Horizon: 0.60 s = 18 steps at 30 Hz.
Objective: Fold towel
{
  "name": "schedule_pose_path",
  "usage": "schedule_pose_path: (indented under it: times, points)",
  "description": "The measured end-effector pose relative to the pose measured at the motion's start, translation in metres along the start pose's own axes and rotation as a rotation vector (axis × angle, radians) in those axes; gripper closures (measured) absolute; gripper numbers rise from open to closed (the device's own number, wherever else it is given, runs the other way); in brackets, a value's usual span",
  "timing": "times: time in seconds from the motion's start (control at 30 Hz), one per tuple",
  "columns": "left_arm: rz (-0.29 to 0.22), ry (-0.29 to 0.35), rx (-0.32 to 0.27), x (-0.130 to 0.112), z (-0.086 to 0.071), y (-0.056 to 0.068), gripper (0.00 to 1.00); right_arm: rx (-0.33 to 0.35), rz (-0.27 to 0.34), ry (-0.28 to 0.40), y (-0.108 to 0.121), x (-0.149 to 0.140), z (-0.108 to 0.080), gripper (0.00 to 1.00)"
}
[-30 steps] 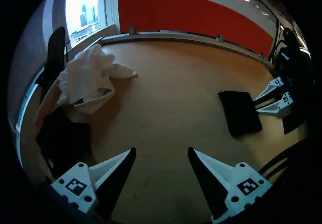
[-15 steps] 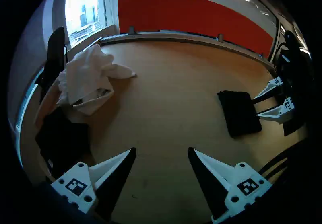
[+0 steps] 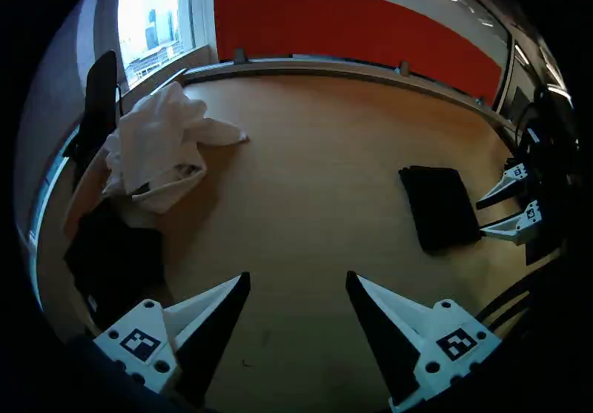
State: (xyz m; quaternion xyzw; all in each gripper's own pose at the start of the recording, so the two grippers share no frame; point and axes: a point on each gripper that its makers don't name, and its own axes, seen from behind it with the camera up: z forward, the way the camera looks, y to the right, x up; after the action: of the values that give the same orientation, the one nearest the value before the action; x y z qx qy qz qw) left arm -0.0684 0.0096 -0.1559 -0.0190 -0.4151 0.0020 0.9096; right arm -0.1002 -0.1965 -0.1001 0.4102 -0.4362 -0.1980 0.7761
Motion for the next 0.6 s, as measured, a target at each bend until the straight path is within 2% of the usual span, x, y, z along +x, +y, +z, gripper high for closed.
schedule_pose_path:
  times: [0.37,0.6]
  points:
    - [0.006,-0.002,-0.002,-0.001,0.0,0.003,0.04,-0.018,0.026,-0.04,0.001,-0.03,0.0,0.29]
    - [0.007,0.001,-0.003,-0.001,0.0,0.004,0.04,-0.024,0.041,-0.061,-0.002,-0.043,0.004,0.36]
